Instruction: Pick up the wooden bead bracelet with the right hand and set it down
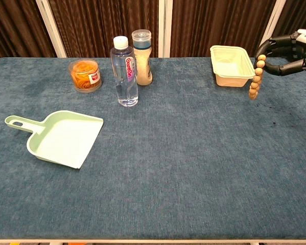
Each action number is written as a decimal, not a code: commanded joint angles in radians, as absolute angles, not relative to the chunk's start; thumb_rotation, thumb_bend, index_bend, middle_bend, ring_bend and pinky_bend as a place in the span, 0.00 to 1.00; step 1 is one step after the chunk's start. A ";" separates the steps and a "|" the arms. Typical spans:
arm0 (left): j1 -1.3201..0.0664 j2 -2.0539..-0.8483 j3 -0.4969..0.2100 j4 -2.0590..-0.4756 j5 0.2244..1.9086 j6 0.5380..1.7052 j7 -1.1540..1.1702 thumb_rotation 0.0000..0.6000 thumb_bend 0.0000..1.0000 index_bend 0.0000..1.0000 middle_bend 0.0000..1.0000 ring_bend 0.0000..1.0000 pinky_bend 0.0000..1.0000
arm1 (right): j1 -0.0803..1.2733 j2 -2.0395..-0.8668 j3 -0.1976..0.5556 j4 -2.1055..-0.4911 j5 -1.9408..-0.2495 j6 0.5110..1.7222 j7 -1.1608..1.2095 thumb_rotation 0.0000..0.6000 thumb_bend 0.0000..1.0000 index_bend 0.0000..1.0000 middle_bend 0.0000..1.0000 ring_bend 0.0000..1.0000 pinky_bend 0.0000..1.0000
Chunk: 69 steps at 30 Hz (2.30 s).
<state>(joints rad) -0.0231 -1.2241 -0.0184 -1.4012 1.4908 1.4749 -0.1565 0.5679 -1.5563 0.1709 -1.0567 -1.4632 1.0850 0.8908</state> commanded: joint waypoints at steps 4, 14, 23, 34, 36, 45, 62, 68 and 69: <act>-0.024 -1.224 -0.018 -1.398 1.488 1.472 -0.164 1.00 0.00 0.19 0.16 0.09 0.06 | 0.553 -1.609 0.160 -1.017 -1.485 1.125 0.969 1.00 0.61 0.79 0.48 0.15 0.00; -0.030 -1.223 -0.013 -1.393 1.492 1.463 -0.175 1.00 0.00 0.19 0.16 0.09 0.06 | 0.566 -1.412 0.170 -1.291 -1.365 0.809 1.399 1.00 0.69 0.81 0.62 0.27 0.00; -0.047 -1.218 -0.010 -1.403 1.500 1.441 -0.168 1.00 0.00 0.19 0.16 0.09 0.06 | 0.552 -1.288 0.077 -1.418 -1.533 0.730 1.856 1.00 0.69 0.82 0.62 0.28 0.00; -0.059 -1.208 -0.003 -1.418 1.505 1.425 -0.167 1.00 0.00 0.19 0.16 0.09 0.06 | 0.580 -1.229 -0.044 -1.368 -1.670 0.813 1.929 0.50 0.84 0.89 0.68 0.34 0.00; -0.061 -1.206 -0.002 -1.418 1.503 1.421 -0.168 1.00 0.00 0.19 0.16 0.09 0.06 | 0.579 -1.207 -0.046 -1.383 -1.639 0.802 1.873 0.40 0.89 0.90 0.69 0.35 0.00; -0.068 -1.211 0.001 -1.416 1.504 1.412 -0.175 1.00 0.00 0.19 0.16 0.09 0.06 | 0.557 -1.144 -0.035 -1.466 -1.573 0.844 1.842 0.36 0.93 0.91 0.69 0.37 0.00; -0.062 -1.208 0.000 -1.431 1.495 1.428 -0.160 1.00 0.00 0.19 0.16 0.09 0.06 | 0.580 -1.378 -0.056 -1.245 -1.751 1.187 2.124 0.30 0.13 0.42 0.51 0.18 0.00; -0.057 -1.208 0.001 -1.432 1.490 1.432 -0.157 1.00 0.00 0.19 0.16 0.09 0.06 | 0.592 -1.420 -0.027 -1.268 -1.688 1.164 1.970 0.15 0.07 0.39 0.52 0.22 0.01; -0.056 -1.208 0.001 -1.432 1.490 1.432 -0.157 1.00 0.00 0.19 0.16 0.09 0.06 | 0.590 -1.427 -0.020 -1.271 -1.676 1.164 1.935 0.15 0.13 0.41 0.53 0.25 0.03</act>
<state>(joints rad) -0.0563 -1.2083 0.0012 -1.4320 1.4897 1.4317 -0.1567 0.5851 -1.4025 -0.0399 -1.2596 -1.7122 1.1714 2.0086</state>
